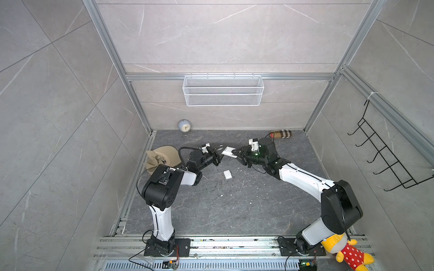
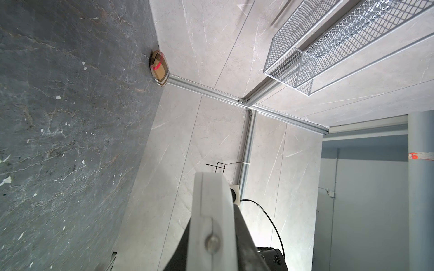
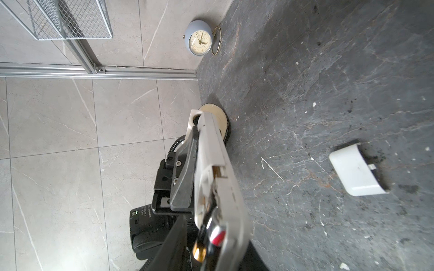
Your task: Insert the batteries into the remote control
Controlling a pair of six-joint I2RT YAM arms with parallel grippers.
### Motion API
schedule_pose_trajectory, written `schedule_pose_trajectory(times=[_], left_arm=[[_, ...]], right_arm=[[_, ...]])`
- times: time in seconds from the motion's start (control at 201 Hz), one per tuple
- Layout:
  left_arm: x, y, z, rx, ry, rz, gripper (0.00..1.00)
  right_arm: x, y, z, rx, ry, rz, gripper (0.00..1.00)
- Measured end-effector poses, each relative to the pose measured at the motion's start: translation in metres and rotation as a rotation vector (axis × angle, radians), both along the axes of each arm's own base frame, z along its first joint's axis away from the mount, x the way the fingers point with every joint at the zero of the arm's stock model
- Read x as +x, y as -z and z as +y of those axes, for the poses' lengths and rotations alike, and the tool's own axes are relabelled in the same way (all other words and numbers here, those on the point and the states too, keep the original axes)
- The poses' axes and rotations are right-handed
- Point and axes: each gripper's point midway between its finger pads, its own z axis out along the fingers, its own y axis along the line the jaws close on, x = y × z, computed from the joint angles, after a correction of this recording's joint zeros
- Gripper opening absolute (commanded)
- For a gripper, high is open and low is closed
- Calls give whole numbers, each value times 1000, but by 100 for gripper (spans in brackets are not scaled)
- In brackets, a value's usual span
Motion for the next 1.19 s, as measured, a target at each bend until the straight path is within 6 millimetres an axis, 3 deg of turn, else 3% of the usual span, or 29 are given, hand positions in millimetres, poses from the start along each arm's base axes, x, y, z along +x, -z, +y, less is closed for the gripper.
schedule_pose_trajectory(times=[0.493, 0.637, 0.727, 0.802, 1.195], left_arm=[[4, 2, 0, -56, -8, 20, 0], [4, 2, 1, -63, -9, 20, 0], [4, 1, 0, -63, -8, 17, 0], [4, 0, 0, -64, -7, 14, 0], [3, 0, 0, -64, -6, 13, 0]], right_arm=[[2, 2, 4, 9, -3, -3, 16], [2, 1, 4, 14, -3, -4, 23], [1, 2, 5, 9, -12, -8, 39], [0, 2, 5, 3, -16, -3, 42], [2, 3, -1, -8, -25, 3, 30]])
